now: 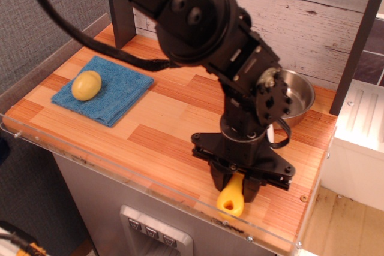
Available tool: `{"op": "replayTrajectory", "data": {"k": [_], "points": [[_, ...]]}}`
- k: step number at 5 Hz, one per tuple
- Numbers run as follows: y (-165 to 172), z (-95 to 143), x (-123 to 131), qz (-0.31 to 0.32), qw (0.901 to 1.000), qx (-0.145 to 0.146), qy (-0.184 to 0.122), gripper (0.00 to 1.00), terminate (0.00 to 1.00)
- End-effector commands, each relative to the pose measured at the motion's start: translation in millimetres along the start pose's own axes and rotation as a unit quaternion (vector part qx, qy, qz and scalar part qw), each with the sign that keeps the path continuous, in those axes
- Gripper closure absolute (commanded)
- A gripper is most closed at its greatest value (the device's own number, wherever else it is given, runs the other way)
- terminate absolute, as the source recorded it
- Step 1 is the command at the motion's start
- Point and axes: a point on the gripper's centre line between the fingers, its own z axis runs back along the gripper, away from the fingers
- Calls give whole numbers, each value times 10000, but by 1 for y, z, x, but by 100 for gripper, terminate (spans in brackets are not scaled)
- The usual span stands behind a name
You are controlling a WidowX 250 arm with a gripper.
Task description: Slide the yellow knife in front of the silver pot.
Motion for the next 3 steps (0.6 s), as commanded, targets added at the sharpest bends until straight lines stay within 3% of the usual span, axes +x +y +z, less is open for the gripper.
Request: {"op": "replayTrajectory", "data": {"k": [1,3], "points": [[2,-1,2,-85,9998,-98,156,0,0],[5,-2,4,-235,9988,-226,355,0,0]]}}
